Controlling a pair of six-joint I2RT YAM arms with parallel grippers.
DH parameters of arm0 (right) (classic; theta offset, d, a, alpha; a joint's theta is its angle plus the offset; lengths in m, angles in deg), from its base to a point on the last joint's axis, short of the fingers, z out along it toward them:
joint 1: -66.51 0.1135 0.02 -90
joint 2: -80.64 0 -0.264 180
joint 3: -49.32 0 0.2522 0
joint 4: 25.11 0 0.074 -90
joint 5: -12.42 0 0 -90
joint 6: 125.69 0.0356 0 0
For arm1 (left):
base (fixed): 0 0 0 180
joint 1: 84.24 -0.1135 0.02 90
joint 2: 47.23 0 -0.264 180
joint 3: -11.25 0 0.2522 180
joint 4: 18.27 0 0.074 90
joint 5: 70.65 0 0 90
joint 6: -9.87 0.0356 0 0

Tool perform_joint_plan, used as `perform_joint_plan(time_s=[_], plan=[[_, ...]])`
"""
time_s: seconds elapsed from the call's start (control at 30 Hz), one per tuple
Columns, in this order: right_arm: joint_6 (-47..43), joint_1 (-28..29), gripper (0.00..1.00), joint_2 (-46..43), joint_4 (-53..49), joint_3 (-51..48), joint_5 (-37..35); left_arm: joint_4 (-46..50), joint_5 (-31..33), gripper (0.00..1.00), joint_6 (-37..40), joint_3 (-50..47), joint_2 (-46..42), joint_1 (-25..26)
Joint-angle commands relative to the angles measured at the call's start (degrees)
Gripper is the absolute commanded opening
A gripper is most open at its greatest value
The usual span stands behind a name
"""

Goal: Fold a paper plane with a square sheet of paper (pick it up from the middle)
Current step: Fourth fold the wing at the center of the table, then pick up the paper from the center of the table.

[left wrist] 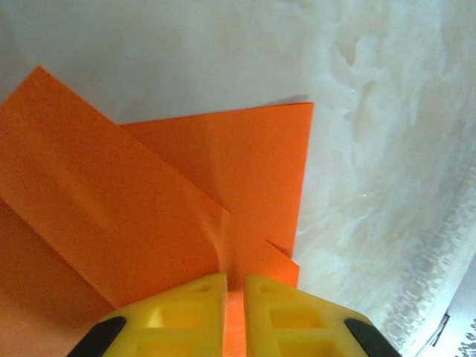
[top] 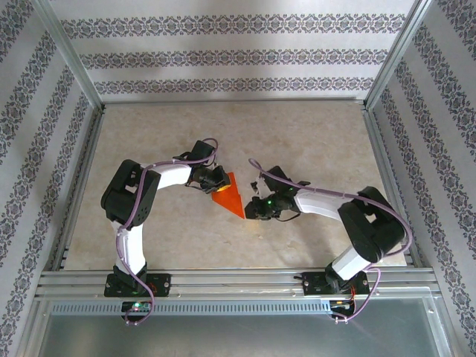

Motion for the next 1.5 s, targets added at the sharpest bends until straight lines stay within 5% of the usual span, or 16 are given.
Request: perform_joint_plan(time_s=[0.0,0.2,0.47,0.8,0.97,1.3,1.47], plan=[[1.16,-1.17,0.25,-0.63,4.67,2.48,-5.18,0.01,-0.69,0.19,-1.47,1.85,-5.65,-0.08],[1.49,-2.07,0.35,6.72,7.11,8.85,-6.23,-4.08,3.33,0.31,-5.69,-6.43,-13.76,-3.67],[-0.90,-3.00,0.36,17.21,7.05,17.69,-1.61,-10.37,2.24,0.40,-10.11,-15.69,-17.98,-6.65],[-2.70,-4.07,0.20,24.02,7.81,23.31,4.85,-13.19,-0.31,0.42,-10.64,-18.02,-18.73,-7.38],[-1.51,-5.55,0.05,21.95,12.02,22.06,9.34,-18.38,-3.75,0.45,-10.94,-20.94,-22.39,-8.82],[14.91,-7.26,0.05,12.69,30.42,15.83,17.13,-47.22,-12.99,0.67,-19.36,-29.17,-27.71,-8.30],[23.60,-7.48,0.06,10.00,38.28,14.29,17.96,-51.83,-13.20,0.70,-20.34,-29.91,-27.73,-7.06]])
